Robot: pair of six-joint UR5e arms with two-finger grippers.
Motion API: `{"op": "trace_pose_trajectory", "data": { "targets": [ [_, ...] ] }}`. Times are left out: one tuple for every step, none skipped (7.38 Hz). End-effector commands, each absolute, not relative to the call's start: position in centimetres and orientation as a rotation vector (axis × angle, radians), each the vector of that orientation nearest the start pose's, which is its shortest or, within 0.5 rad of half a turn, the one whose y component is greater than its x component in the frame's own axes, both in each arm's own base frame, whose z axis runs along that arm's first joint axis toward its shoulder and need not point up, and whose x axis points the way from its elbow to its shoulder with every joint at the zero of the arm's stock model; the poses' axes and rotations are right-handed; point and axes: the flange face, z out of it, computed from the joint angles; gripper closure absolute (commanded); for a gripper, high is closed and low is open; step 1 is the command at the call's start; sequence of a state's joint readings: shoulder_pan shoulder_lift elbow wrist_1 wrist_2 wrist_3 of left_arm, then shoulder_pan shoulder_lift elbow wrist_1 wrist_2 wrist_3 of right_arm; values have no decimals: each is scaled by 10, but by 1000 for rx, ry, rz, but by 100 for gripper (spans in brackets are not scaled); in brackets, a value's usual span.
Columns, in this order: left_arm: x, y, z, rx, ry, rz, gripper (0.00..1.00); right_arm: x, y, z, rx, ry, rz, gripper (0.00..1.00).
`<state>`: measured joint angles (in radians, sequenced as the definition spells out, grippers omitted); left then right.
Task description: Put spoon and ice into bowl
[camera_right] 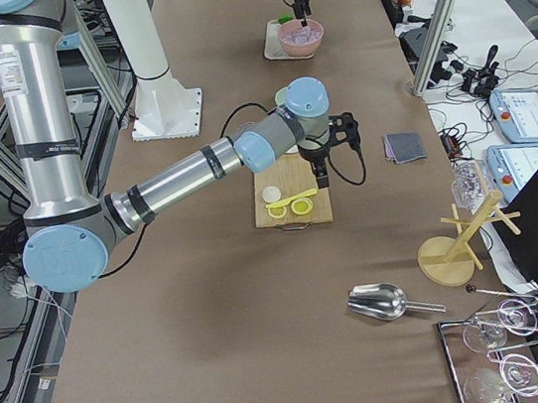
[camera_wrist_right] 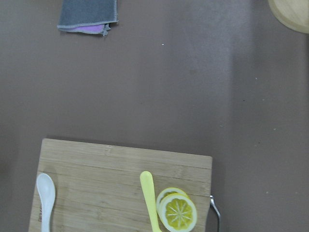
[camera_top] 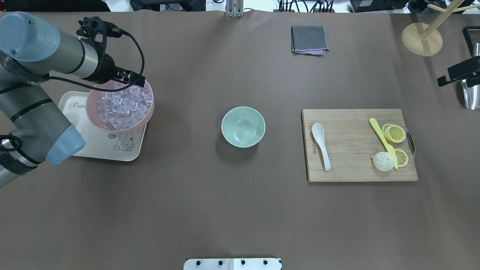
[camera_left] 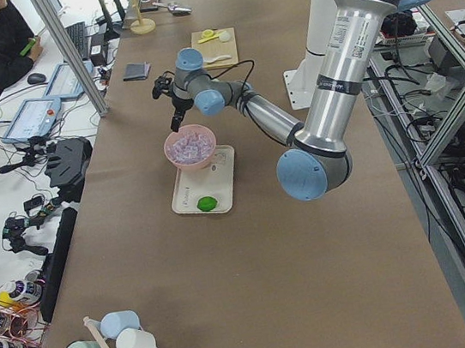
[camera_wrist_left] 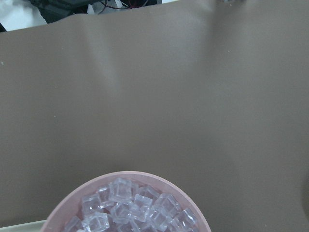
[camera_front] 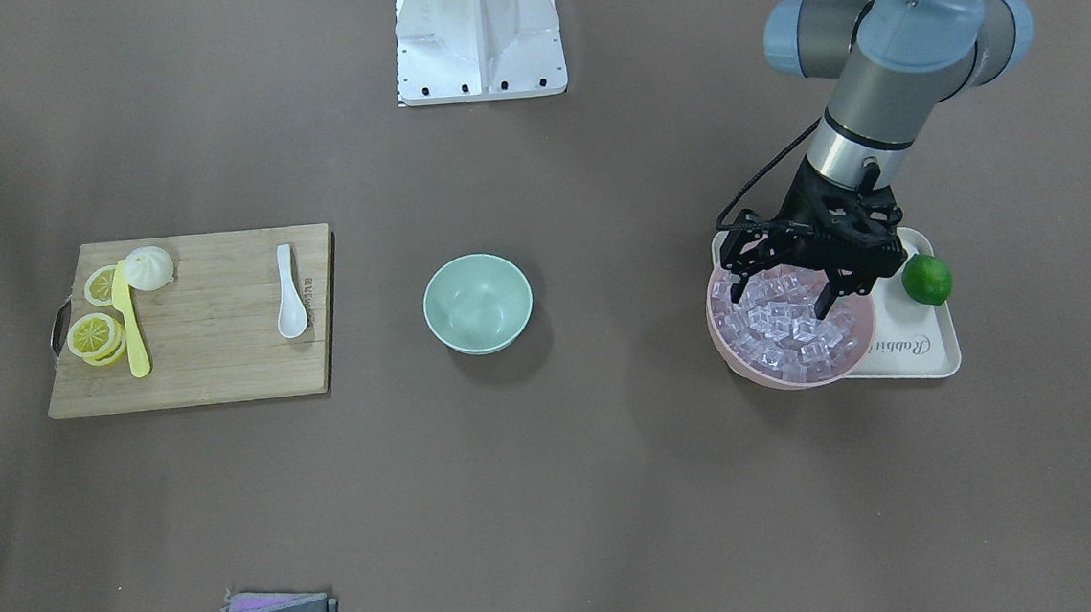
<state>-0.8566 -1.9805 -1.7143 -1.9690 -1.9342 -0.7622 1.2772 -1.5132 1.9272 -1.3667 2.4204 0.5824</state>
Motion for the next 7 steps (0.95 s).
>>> {"op": "trace_pose_trajectory", "data": {
  "targets": [
    [356, -558, 352, 471, 876, 138, 5, -129, -500, 402, 166, -996, 53, 0],
    [358, -560, 361, 461, 865, 136, 7, -137, -499, 399, 162, -998, 47, 0],
    [359, -562, 363, 458, 864, 134, 13, -141, -500, 393, 165, -1005, 44, 0],
    [359, -562, 366, 452, 861, 133, 32, -147, -502, 388, 162, -1010, 44, 0],
    [359, -562, 367, 450, 859, 133, 34, -151, -504, 384, 174, -1002, 42, 0],
    [361, -564, 372, 443, 853, 131, 34, -153, -504, 380, 181, -1006, 34, 0],
    [364, -565, 378, 431, 847, 130, 34, -163, -500, 368, 192, -1019, 6, 0]
  ]
}}
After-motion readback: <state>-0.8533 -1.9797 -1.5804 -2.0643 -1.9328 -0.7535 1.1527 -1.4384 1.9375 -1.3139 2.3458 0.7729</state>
